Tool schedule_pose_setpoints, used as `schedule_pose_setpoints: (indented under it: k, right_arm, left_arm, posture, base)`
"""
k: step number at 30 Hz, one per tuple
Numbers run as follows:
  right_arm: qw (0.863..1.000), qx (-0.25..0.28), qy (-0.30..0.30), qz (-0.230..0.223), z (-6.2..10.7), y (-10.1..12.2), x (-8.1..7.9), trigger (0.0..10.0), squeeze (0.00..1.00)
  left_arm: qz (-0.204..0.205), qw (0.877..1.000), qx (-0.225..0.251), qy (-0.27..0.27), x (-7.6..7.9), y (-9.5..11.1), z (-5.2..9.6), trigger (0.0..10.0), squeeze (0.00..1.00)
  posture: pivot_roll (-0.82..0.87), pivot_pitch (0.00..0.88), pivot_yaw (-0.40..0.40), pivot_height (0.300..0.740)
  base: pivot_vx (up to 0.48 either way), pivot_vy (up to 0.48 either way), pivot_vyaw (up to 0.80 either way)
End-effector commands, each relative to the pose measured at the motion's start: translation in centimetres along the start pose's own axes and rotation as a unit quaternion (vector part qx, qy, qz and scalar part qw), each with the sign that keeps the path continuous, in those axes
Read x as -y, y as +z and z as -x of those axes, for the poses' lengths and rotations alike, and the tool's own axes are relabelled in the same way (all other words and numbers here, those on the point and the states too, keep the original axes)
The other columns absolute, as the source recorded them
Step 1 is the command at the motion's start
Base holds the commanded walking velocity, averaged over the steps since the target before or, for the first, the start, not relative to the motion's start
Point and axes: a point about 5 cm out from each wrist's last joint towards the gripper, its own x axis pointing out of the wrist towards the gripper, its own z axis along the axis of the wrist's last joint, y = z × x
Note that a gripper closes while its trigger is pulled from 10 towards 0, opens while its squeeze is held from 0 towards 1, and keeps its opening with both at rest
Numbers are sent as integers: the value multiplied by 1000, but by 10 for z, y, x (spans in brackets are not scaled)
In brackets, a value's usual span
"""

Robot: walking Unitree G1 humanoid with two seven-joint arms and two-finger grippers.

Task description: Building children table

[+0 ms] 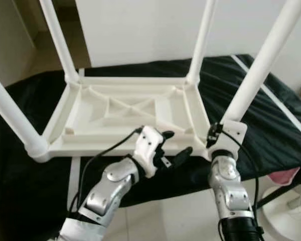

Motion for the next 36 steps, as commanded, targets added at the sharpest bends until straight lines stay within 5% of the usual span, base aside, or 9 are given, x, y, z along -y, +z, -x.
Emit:
schedule_pose_setpoints:
  k: [1, 5, 6, 13, 14, 15, 16, 35, 36]
  right_arm:
    - [999, -45, -13, 0, 8, -20, -1, 10000, 0]
    - [999, -28, 3, -17, 7, -15, 0, 10000, 204]
    - [999, -22, 8, -24, 7, -13, 0, 10000, 1000]
    - [999, -9, 38, -13, 5, -8, 11, 10000, 1000]
    - [998, -6, 55, -15, 4, -7, 16, 10000, 671]
    - [998, -6, 55, -15, 4, -7, 16, 10000, 671]
    - [997, -3, 81, -12, 3, -6, 21, 10000, 0]
    - [927, 0, 361, 100, -20, 3, 27, 10000, 0]
    - [922, -2, 372, 104, -21, 2, 27, 4980, 0]
  left_arm:
    - [-6, 999, 4, -36, 3, 3, -2, 10000, 0]
    - [-5, 999, 7, -31, 0, 5, -4, 10000, 0]
    - [-6, 999, 7, -31, 0, 4, -4, 10000, 0]
    - [-7, 999, 7, -35, 0, 5, -5, 10000, 0]
    - [-8, 999, 7, -36, -1, 5, -5, 10000, 0]
    - [-8, 999, 7, -36, -1, 5, -5, 10000, 0]
    - [-9, 999, 8, -36, -1, 5, -6, 10000, 0]
    - [-9, 999, 14, -45, 0, 8, -11, 10000, 0]
    - [-10, 999, 14, -45, 0, 9, -10, 10000, 0]
  posture:
    - [-17, 0, -40, 740]
    - [-20, 0, -38, 740]
    - [-22, 0, -37, 740]
    - [-30, 0, -32, 740]
    - [-32, 0, -29, 740]
    - [-32, 0, -29, 740]
    - [-34, 0, -30, 740]
    - [-34, 0, -25, 740]
    - [-34, 0, -25, 740]
  base:
    - [0, 0, 0]
    - [0, 0, 0]
    - [0, 0, 0]
    - [0, 0, 0]
    - [0, 0, 0]
    - [0, 0, 0]
    - [0, 0, 0]
    - [0, 0, 0]
    - [0, 0, 0]
